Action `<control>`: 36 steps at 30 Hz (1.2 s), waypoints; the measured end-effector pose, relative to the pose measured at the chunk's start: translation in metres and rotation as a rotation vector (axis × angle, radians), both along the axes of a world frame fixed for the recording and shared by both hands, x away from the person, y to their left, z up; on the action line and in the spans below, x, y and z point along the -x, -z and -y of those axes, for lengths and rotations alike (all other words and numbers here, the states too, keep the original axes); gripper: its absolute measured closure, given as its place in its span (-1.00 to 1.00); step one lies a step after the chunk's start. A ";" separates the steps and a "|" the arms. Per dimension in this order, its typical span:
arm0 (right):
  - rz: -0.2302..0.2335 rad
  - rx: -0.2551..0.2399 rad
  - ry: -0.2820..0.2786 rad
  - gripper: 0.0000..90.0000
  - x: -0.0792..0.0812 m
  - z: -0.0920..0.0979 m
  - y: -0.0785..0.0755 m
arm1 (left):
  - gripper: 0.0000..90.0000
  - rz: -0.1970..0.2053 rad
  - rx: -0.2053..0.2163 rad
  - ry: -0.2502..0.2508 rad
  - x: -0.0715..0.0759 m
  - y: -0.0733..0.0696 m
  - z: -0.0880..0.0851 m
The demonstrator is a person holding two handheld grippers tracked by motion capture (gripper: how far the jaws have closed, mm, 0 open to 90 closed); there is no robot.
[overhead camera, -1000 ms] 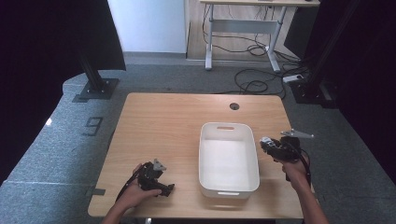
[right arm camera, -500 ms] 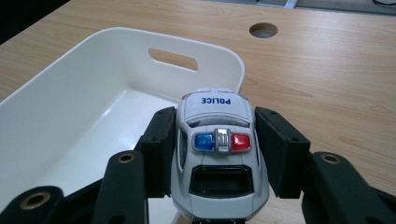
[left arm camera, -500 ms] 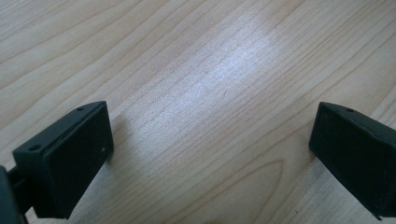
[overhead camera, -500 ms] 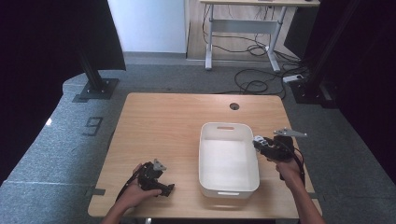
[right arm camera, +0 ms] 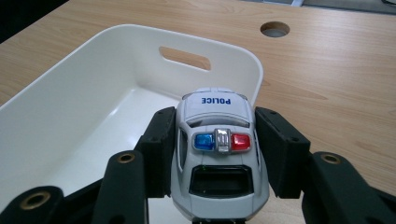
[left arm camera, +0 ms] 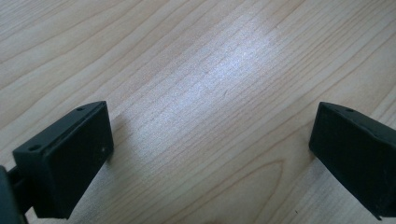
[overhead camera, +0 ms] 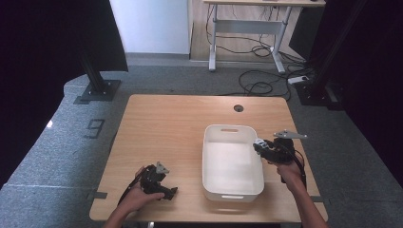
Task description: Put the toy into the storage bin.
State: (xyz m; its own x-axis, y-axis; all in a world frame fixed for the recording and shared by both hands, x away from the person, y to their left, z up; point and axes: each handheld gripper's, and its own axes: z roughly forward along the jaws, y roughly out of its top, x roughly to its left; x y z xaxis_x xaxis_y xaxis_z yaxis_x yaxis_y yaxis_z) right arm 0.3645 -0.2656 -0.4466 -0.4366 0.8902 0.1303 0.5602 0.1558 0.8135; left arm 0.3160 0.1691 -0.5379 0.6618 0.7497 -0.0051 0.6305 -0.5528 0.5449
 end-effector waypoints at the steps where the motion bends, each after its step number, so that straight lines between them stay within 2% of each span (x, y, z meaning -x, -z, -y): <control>1: 0.000 -0.001 0.000 0.12 0.000 -0.001 0.000 | -1.00 0.000 0.000 0.000 0.000 0.000 0.000; 14: -0.004 0.016 -0.025 0.12 0.000 -0.013 0.001 | -1.00 0.001 -0.001 -0.002 0.000 0.000 0.000; 36: -0.019 0.045 -0.091 0.12 -0.009 -0.060 0.001 | -1.00 0.002 -0.001 0.001 0.001 0.000 0.000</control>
State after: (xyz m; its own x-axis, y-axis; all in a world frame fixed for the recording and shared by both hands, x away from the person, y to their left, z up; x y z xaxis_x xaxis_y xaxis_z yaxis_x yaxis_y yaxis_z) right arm 0.3734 -0.2054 -0.4479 -0.5142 0.8518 0.1000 0.5573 0.2432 0.7939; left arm 0.3153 0.1691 -0.5379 0.6621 0.7494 -0.0030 0.6294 -0.5539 0.5451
